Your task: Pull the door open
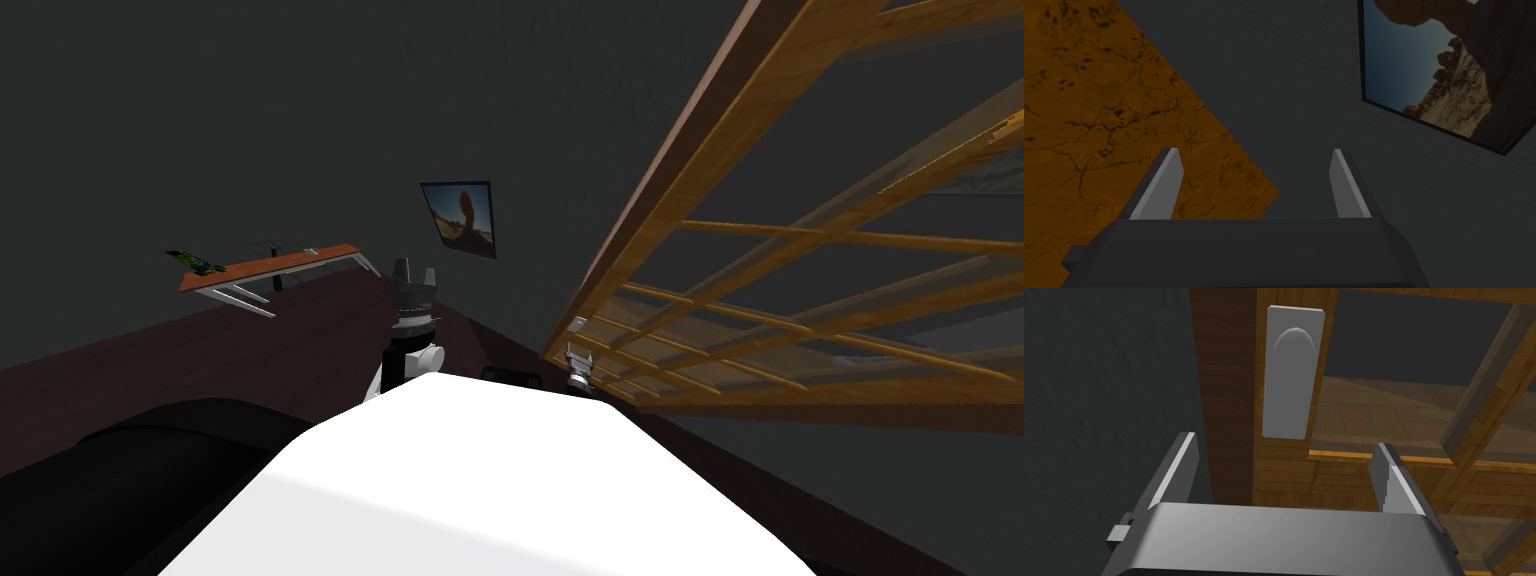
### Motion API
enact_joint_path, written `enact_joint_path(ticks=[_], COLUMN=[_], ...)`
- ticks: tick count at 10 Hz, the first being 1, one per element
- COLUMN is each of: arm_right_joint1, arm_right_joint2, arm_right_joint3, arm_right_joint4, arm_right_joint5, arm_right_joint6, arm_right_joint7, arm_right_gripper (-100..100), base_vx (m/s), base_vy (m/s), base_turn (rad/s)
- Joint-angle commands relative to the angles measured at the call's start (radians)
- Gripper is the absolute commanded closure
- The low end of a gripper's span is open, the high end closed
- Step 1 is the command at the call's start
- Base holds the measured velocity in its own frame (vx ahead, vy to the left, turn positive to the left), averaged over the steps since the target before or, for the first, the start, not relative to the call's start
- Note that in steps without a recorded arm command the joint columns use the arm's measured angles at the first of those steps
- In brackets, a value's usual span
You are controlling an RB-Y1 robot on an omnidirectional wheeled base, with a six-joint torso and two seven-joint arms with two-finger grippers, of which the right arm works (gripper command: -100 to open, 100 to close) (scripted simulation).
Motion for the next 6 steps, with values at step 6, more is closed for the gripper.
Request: enact_joint_path(ticks=[6], arm_right_joint1=[0.1], arm_right_joint2=[0.013], arm_right_joint3=[-0.038], arm_right_joint4=[-0.02], arm_right_joint5=[-0.016], arm_right_joint6=[-0.07], arm_right_joint7=[-0.024], arm_right_gripper=[-100], base_vx=[0.132], base_vy=[0.029], base_turn=[0.194])
